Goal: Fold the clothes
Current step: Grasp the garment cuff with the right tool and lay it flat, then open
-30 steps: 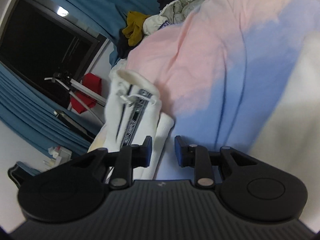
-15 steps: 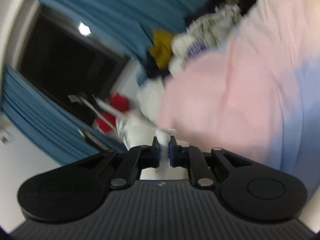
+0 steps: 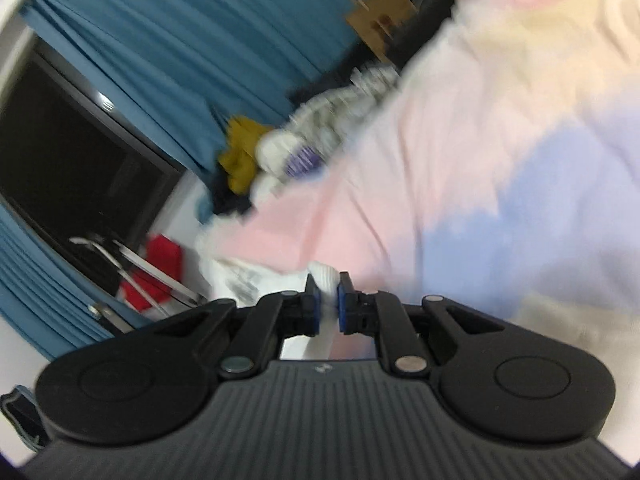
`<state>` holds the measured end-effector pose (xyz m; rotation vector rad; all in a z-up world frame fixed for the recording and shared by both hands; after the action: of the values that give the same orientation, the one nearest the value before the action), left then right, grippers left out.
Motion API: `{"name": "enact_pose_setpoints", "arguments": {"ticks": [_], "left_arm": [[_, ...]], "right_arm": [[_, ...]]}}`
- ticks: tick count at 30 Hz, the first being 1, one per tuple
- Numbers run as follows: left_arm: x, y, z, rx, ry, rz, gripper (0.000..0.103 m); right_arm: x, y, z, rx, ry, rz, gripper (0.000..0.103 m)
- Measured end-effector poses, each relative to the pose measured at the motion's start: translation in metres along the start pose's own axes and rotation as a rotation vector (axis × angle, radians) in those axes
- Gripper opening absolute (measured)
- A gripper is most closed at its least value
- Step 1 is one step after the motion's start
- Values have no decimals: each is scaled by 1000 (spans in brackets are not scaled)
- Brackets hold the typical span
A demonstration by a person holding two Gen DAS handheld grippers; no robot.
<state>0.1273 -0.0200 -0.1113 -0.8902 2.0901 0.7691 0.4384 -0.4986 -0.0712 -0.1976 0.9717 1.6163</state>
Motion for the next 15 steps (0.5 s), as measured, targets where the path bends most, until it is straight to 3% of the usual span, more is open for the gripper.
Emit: {"name": "enact_pose_setpoints", "arguments": {"ticks": [3,6,11,15], "left_arm": [[-8,6,6,-7,34,-20,62],[-21,15,13,-44,58,-33,62],[-57,57,23,-215,16,-56,63],[-94,129,48,-373,78,-152,74]], "right_arm": [[-9,9,3,46,79,-79,11],[11,-13,-26,157,105,-9,12],[24,-19,-39,182,85,34,15],[29,16,-33,188,118,0,22]]}}
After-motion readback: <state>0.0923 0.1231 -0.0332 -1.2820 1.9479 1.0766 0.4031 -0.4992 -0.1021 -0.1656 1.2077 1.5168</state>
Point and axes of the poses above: each gripper's, at about its wrist camera, not at the fingertips, and y roughly against the way its jaws point, z to its left, x to its underside, the point moved 5 cm from there along -y, roughly the way its jaws point, and after that the axes turned 13 degrees about x, right-handed, at the moved point
